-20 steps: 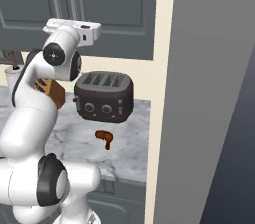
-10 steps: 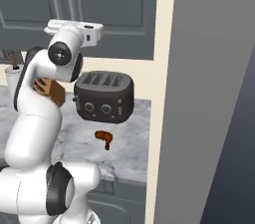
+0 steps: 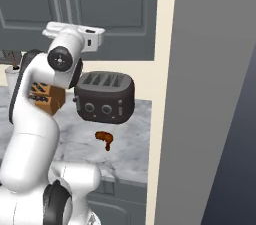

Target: Retrieve the tupperware from the cabinet, then place the raw meat into the tupperware to avoid contamination.

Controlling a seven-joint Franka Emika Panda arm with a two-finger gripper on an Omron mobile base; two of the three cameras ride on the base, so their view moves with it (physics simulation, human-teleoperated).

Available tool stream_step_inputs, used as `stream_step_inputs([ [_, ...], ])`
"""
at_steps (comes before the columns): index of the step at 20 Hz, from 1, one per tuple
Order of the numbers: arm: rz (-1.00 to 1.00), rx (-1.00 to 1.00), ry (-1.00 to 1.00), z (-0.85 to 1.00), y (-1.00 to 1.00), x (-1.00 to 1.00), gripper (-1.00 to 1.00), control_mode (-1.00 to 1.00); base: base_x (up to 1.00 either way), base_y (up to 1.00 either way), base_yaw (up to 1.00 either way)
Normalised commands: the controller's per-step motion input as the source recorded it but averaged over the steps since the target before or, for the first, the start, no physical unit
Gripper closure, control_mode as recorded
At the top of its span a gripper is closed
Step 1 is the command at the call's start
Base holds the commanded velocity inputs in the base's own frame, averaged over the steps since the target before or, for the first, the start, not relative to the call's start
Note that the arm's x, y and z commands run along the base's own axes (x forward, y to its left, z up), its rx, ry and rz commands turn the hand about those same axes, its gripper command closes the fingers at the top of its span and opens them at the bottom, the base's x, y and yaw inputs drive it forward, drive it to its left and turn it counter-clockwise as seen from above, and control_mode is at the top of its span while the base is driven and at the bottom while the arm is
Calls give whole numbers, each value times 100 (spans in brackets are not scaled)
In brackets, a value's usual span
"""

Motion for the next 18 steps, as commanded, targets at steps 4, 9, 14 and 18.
stream_step_inputs([
  [4, 0, 7, 6, 30, -56, -48, 100, -100, 0, 0, 0],
  [9, 0, 7, 6, 34, -61, -54, 100, -100, 0, 0, 0],
  [14, 0, 4, 1, 22, -69, -59, 100, -100, 0, 0, 0],
  [18, 0, 4, 0, 12, -77, -58, 100, -100, 0, 0, 0],
])
